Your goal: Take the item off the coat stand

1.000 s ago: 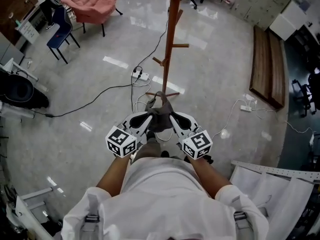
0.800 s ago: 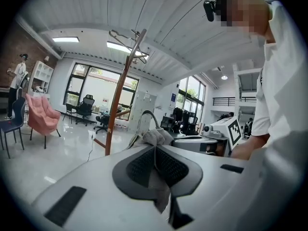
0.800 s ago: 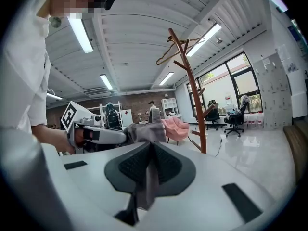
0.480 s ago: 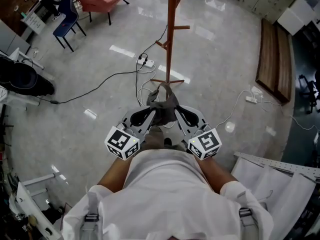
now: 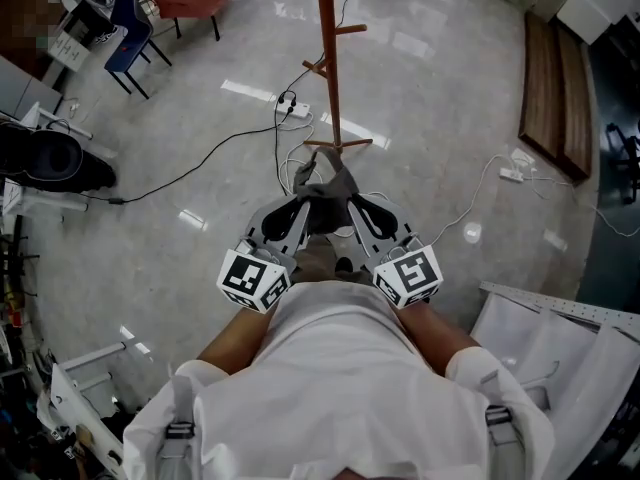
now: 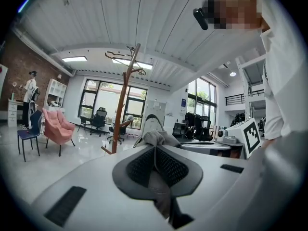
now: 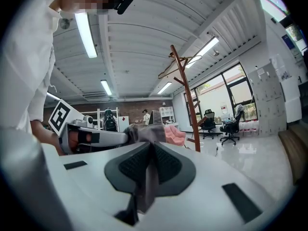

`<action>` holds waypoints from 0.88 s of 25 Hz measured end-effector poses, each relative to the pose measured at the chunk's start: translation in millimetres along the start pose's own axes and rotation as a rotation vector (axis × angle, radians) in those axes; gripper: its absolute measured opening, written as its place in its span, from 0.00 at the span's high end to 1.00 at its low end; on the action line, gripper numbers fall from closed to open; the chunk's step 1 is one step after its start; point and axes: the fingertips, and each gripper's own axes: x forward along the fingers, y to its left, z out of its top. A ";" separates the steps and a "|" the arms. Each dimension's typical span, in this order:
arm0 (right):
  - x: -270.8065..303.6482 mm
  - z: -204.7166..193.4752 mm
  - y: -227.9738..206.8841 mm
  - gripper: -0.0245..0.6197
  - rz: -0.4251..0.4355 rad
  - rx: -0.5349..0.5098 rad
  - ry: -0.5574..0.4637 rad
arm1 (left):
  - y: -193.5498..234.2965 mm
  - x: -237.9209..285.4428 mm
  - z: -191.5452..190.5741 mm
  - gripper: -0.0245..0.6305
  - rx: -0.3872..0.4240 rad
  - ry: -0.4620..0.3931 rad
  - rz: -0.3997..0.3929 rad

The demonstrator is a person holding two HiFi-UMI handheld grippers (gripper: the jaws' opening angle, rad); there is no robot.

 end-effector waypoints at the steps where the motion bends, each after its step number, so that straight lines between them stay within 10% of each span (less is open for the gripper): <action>1: 0.0 0.5 -4.0 0.90 -0.009 0.002 -0.007 | -0.8 4.0 0.1 0.92 -0.004 0.001 -0.003; 22: 1.9 -14.7 -52.6 0.90 -0.127 0.073 0.052 | -3.4 50.7 -18.1 0.92 -0.098 0.032 -0.048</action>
